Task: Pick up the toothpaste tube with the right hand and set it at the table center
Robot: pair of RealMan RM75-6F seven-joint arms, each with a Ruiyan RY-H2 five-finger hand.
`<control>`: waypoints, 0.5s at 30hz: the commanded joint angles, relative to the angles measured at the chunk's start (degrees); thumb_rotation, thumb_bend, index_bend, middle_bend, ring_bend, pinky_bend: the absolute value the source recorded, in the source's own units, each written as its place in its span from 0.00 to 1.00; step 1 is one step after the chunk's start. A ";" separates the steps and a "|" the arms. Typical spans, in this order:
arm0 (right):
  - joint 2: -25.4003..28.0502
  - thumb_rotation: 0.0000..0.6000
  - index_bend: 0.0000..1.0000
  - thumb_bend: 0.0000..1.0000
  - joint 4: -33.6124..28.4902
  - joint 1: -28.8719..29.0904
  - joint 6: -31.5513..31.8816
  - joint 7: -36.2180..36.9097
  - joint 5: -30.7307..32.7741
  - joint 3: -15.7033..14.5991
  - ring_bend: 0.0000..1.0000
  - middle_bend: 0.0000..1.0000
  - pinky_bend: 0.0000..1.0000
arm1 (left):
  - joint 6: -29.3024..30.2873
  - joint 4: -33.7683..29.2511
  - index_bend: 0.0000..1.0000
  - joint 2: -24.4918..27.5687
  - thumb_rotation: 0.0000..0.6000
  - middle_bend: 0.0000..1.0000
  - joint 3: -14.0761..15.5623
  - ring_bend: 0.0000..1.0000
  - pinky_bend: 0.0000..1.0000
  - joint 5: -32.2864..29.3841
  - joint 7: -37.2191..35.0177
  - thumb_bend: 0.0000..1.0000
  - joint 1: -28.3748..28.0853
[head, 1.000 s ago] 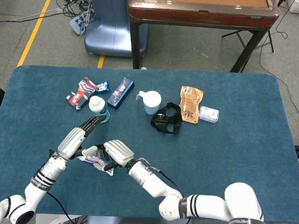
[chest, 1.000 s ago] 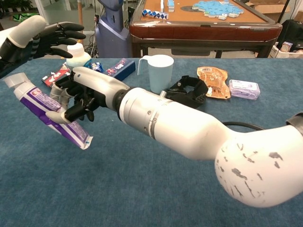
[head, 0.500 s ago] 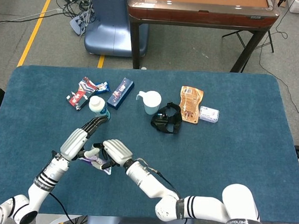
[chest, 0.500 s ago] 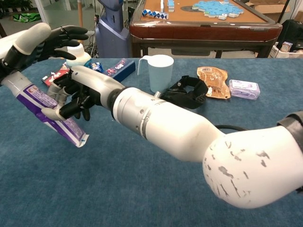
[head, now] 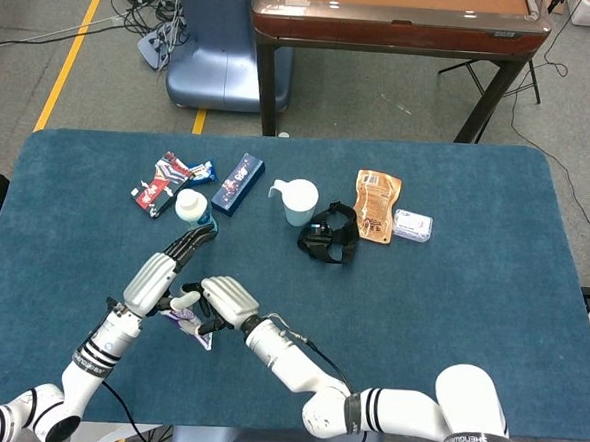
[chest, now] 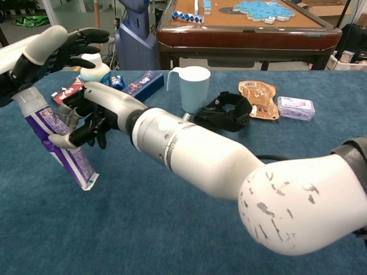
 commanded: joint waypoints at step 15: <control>18.83 1.00 0.86 0.90 -7.07 3.93 -11.23 -26.85 8.73 -9.22 0.66 0.79 0.60 | 1.43 -2.55 0.00 7.85 0.00 0.00 0.83 0.00 0.08 -0.68 4.37 0.03 2.49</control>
